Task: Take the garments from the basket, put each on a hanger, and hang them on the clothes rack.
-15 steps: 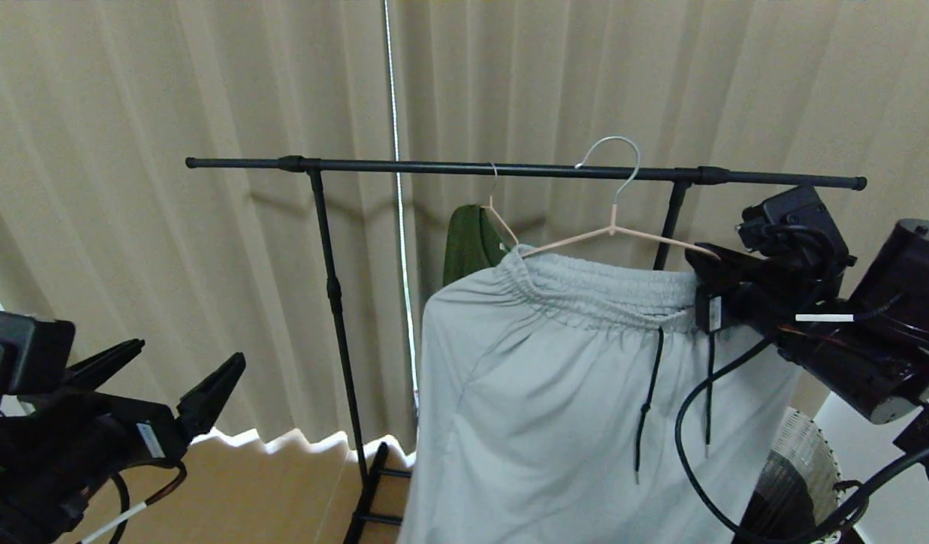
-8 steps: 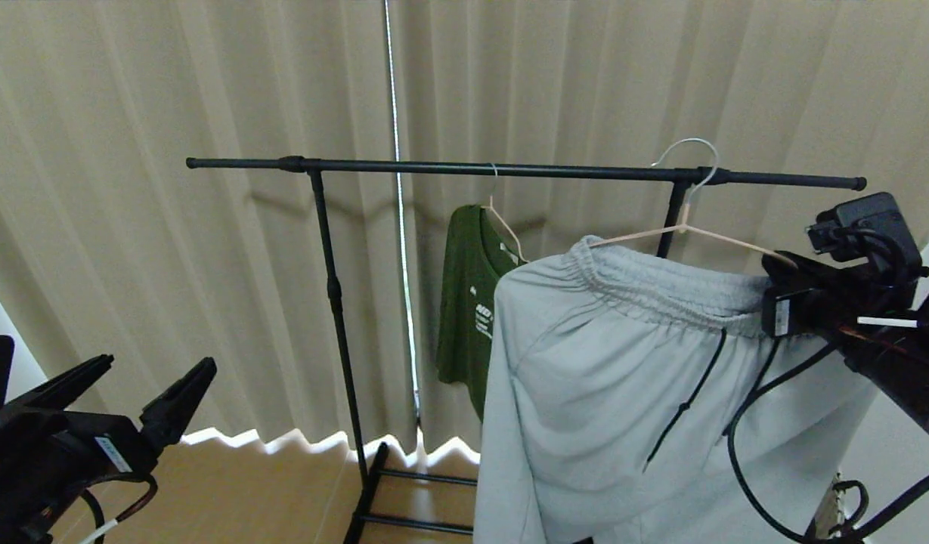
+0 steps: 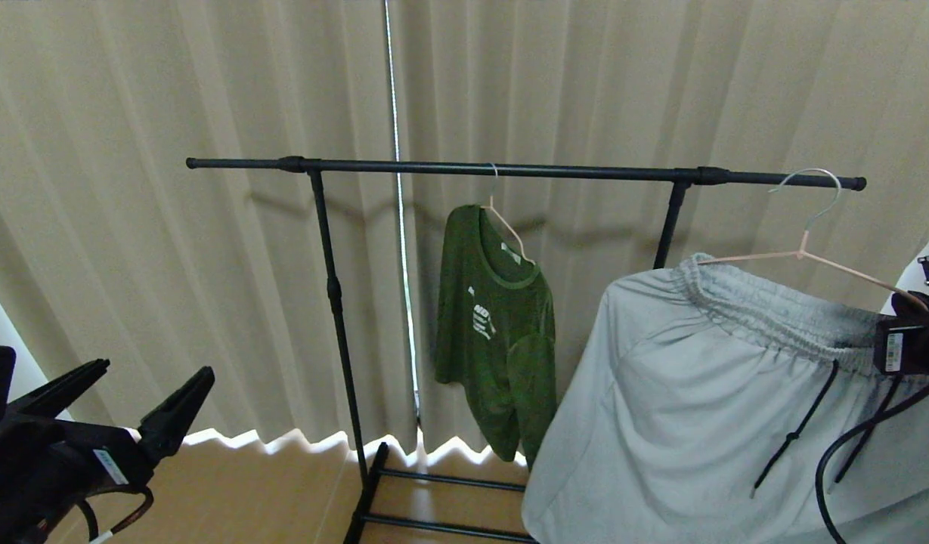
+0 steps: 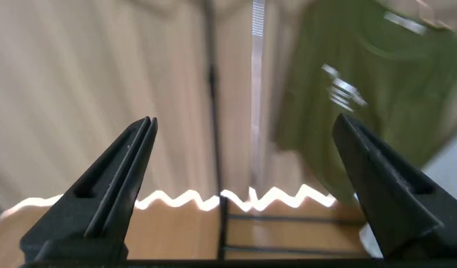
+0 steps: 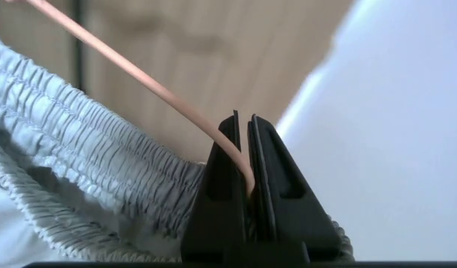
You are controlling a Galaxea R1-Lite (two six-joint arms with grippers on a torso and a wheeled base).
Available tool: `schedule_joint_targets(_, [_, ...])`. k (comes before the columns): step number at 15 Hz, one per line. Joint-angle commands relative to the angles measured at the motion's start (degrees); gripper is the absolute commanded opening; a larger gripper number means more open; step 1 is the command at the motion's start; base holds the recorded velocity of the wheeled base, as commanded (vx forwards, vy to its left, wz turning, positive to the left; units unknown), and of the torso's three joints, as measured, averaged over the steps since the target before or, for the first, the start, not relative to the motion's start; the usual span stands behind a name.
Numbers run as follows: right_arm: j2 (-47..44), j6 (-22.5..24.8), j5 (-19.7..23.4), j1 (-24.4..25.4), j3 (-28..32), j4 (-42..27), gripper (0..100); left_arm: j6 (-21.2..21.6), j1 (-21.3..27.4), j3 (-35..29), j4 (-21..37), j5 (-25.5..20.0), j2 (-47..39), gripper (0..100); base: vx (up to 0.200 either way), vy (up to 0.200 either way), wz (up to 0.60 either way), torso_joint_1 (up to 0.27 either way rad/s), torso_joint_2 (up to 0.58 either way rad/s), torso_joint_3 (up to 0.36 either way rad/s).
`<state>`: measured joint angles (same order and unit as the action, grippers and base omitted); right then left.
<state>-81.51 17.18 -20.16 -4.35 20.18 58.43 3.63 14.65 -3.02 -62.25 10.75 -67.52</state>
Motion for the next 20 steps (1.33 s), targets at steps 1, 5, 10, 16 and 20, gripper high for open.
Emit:
schedule_joint_targets(1, [1.35, 0.05, -1.37, -0.92, -0.58, -0.16, 0, -0.03, 3.19, 0.74, -0.16, -0.03, 1.17, 100, 0.000, 0.000, 0.00, 0.000, 0.00, 0.000])
schedule_joint_targets(5, [2.05, 0.31, -2.51, -3.38, -0.22, -0.51, 0, -0.47, 1.87, -1.55, -0.16, -0.03, 0.90, 100, 0.000, 0.000, 0.00, 0.000, 0.00, 0.000])
schedule_joint_targets(10, [1.79, 4.44, -3.57, -6.02, 3.38, -0.60, 0, -1.79, -1.03, -2.43, -0.16, -0.03, 0.38, 100, 0.000, 0.000, 0.00, 0.000, 0.00, 0.000])
schedule_joint_targets(16, [-3.31, 4.62, -3.48, -5.05, 9.18, -0.60, 0, -1.87, -1.03, -3.66, -0.07, -0.03, 0.55, 100, 0.067, 0.000, 0.00, -0.002, 0.00, 0.001])
schedule_joint_targets(20, [-7.18, 4.53, -3.48, -1.10, 9.27, -0.51, 0, -1.87, -1.03, -3.57, 0.02, -0.03, 0.11, 100, 0.200, 0.000, 0.00, 0.004, 0.00, 0.007])
